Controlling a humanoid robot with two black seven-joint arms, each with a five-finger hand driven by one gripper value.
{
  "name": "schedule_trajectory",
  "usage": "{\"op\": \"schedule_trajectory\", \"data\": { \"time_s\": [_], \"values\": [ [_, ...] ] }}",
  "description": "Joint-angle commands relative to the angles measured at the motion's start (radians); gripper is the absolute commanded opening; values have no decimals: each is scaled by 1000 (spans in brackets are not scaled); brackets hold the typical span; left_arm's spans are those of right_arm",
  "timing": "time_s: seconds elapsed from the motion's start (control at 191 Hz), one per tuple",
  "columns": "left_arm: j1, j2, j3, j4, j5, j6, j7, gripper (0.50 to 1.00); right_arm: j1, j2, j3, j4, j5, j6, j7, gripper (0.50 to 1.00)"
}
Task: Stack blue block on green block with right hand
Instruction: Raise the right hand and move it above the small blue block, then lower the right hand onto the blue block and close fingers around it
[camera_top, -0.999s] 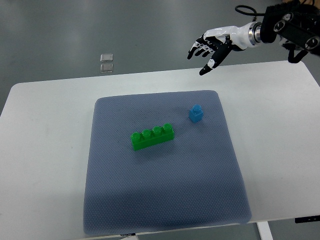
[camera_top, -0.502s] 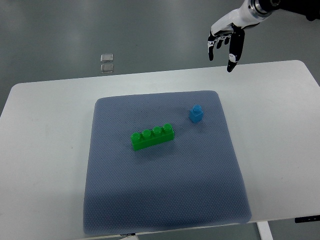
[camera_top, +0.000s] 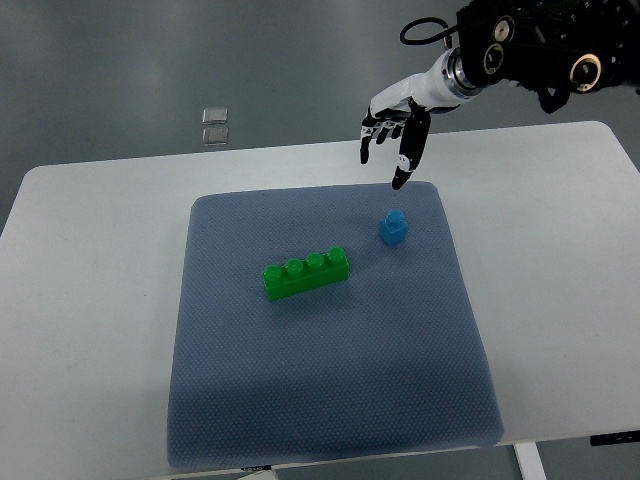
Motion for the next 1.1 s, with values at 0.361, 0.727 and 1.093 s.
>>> {"op": "schedule_trajectory", "data": {
  "time_s": [0.361,0.727,1.093],
  "values": [
    [0,0,0,0,0,0,0,1000,-213,96,21,-106,-1,-168,-44,917],
    [0,0,0,0,0,0,1,1000,-299,111,56,-138,-115,-237,-43,907],
    [-1,0,0,0,0,0,0,1000,-326,102,56,-136,-153,-254,-41,844]
  ]
}}
